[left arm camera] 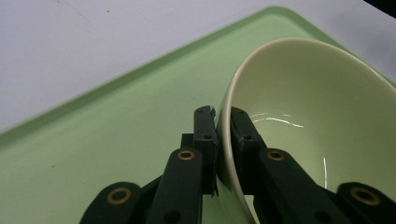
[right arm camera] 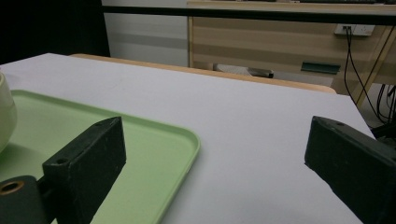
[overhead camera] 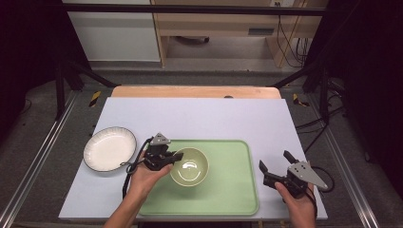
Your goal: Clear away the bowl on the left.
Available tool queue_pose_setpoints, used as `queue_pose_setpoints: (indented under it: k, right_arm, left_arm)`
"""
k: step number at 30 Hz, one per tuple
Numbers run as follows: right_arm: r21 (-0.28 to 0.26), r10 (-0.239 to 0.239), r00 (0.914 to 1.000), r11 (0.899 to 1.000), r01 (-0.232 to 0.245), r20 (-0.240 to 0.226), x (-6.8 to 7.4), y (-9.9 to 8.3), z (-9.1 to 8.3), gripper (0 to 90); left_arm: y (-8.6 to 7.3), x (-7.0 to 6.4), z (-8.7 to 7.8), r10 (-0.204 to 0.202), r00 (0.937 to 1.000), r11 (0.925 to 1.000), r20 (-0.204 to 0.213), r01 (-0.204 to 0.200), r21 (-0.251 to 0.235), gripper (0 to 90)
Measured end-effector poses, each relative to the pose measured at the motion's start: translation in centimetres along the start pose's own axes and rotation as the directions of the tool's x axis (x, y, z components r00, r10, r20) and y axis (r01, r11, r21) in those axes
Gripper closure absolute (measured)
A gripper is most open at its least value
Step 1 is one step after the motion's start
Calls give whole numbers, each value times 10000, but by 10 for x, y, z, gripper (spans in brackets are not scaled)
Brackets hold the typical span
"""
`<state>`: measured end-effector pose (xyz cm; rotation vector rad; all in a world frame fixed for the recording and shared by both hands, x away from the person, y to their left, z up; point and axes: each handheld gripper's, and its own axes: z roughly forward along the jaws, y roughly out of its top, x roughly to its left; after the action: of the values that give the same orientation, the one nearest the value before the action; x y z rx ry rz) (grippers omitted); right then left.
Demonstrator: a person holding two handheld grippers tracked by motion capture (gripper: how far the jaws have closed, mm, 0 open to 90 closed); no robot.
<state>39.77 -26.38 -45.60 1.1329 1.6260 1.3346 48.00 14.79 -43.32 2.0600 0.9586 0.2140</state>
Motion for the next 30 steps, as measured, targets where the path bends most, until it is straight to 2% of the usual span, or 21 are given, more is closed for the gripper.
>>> queue_pose_setpoints:
  k: [5, 14, 30]
  right_arm:
    - [8, -10, 10000, 10000, 10, 0, 0, 0, 0, 56]
    - [8, -44, 10000, 10000, 44, 1, 0, 0, 0, 56]
    - [-7, 42, 10000, 10000, -42, -8, 0, 0, 0, 57]
  left_arm:
    - [-2, 1, 3, -196, 9995, 9998, 252, 194, 83, 830]
    - [-2, 1, 3, -167, 9992, 9993, 375, 154, 342, 829]
    - [-4, 1, 6, -218, 9990, 9987, 401, 199, 479, 827]
